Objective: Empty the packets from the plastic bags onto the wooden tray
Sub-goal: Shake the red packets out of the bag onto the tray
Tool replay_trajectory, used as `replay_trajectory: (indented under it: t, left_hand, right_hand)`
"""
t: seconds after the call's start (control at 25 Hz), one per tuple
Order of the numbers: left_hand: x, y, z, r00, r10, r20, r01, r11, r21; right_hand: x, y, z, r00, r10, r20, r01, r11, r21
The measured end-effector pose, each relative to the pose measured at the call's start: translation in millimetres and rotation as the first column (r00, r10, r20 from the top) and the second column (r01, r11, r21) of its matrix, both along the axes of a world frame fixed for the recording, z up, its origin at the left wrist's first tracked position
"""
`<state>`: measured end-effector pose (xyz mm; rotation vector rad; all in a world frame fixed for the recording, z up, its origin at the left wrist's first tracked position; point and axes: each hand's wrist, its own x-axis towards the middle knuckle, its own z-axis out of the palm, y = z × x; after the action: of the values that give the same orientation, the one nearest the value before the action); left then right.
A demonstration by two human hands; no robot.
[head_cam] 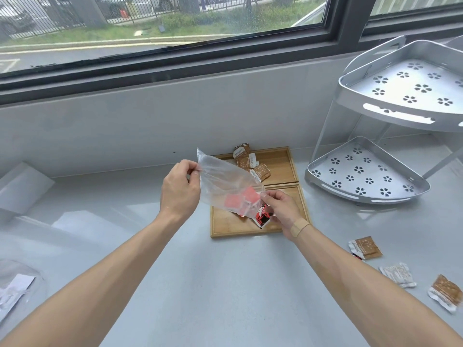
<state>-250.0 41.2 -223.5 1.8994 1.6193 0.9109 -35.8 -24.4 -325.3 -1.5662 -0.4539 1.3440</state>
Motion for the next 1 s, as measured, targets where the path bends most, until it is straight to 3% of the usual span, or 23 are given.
replay_trajectory:
  t: [0.12,0.32,0.44,0.6,0.84,1.0]
  left_hand:
    - [-5,-11,-7,0.998,0.036,0.050,-0.033,0.998,-0.049]
    - [3,-40,-32,0.983,0.145,0.112,-0.112,0.960,-0.257]
    - [25,-61,-43,0.985,0.137,0.102,-0.100,0.947,-0.305]
    - [73,-92,-50,0.992,0.048,0.116,-0.010,0.952,-0.307]
    - [178,-146,-59,0.965,-0.244,0.100,0.263,0.913,-0.311]
    - [247,-190,-68,0.913,-0.396,0.102,0.406,0.851,-0.332]
  right_hand:
    - [5,-8,12,0.998,-0.037,-0.050,0.038,0.999,0.015]
    - [33,-49,27,0.988,-0.063,-0.138,0.064,0.998,0.003]
    - [54,-84,31,0.993,-0.064,-0.101,0.065,0.998,0.009]
    - [92,-142,38,0.991,-0.115,0.062,0.114,0.993,0.011]
    - [162,-272,39,0.942,-0.214,0.258,0.230,0.973,-0.033]
    - [196,-354,35,0.934,-0.216,0.285,0.256,0.960,-0.111]
